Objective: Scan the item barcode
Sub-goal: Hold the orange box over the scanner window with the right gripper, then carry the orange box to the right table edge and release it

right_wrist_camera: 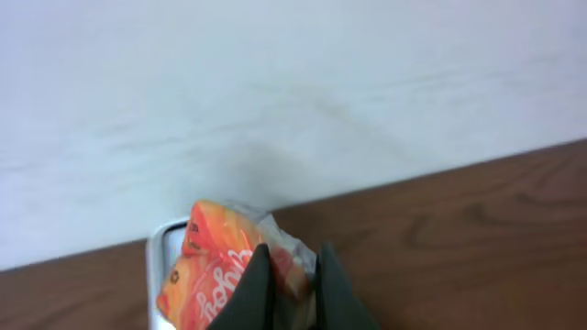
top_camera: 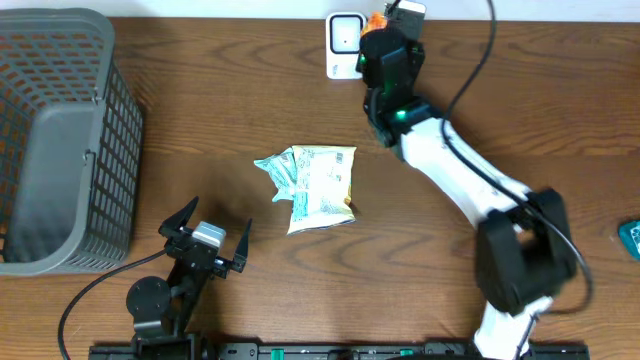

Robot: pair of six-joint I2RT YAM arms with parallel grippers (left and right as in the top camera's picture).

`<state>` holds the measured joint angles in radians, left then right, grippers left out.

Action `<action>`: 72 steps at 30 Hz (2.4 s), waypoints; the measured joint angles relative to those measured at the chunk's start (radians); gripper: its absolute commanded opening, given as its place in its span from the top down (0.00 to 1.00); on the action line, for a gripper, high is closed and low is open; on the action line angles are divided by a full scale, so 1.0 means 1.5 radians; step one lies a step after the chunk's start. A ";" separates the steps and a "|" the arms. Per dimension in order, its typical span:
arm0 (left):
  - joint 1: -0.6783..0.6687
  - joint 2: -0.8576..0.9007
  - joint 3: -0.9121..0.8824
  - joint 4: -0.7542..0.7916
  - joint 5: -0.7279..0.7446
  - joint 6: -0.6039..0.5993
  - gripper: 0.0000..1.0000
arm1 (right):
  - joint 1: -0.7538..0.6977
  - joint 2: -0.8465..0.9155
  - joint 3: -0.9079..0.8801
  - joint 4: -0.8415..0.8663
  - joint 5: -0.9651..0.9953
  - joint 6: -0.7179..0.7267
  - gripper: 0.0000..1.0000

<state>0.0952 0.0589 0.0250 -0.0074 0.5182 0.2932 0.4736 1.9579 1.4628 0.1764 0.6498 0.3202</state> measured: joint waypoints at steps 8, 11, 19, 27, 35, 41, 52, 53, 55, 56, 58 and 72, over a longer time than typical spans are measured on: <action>0.000 0.000 0.000 0.000 0.000 0.000 0.02 | 0.001 0.137 -0.006 0.273 0.032 -0.046 0.99; 0.000 0.000 0.000 0.000 0.000 0.000 0.02 | 0.001 0.163 0.001 0.330 0.010 -0.049 0.99; 0.000 0.000 0.000 0.000 0.000 0.000 0.02 | 0.000 0.309 0.183 0.262 -0.021 -0.091 0.99; 0.000 0.000 0.000 0.000 0.000 0.000 0.02 | -0.001 0.375 0.288 0.160 -0.027 -0.143 0.99; 0.000 0.000 0.000 0.000 0.000 0.000 0.02 | -0.002 0.362 0.301 0.029 -0.014 -0.220 0.99; 0.000 0.001 0.000 0.000 0.000 0.000 0.02 | -0.009 0.258 0.302 -0.285 0.009 -0.242 0.99; 0.000 0.001 0.000 0.000 0.000 0.000 0.02 | -0.271 0.101 0.307 -0.678 0.062 -0.160 0.99; 0.000 0.001 0.000 0.000 0.000 0.000 0.02 | -0.311 0.106 0.302 -0.685 0.062 -0.131 0.99; 0.000 0.001 0.000 0.000 0.000 0.000 0.02 | -0.386 0.114 0.283 -0.687 0.061 -0.074 0.99; 0.000 0.001 0.000 0.000 0.000 0.000 0.02 | -0.412 0.117 0.272 -0.686 0.059 -0.051 0.99; 0.000 0.001 0.000 0.000 0.000 0.000 0.02 | -0.476 0.124 0.243 -0.686 0.046 -0.005 0.99; 0.000 0.001 0.000 0.000 0.000 0.000 0.02 | -0.654 0.129 0.216 -0.716 -0.186 0.098 0.01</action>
<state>0.0952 0.0597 0.0250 -0.0074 0.5182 0.2932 -0.5076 2.1517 1.7866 -0.8970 0.3714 0.4671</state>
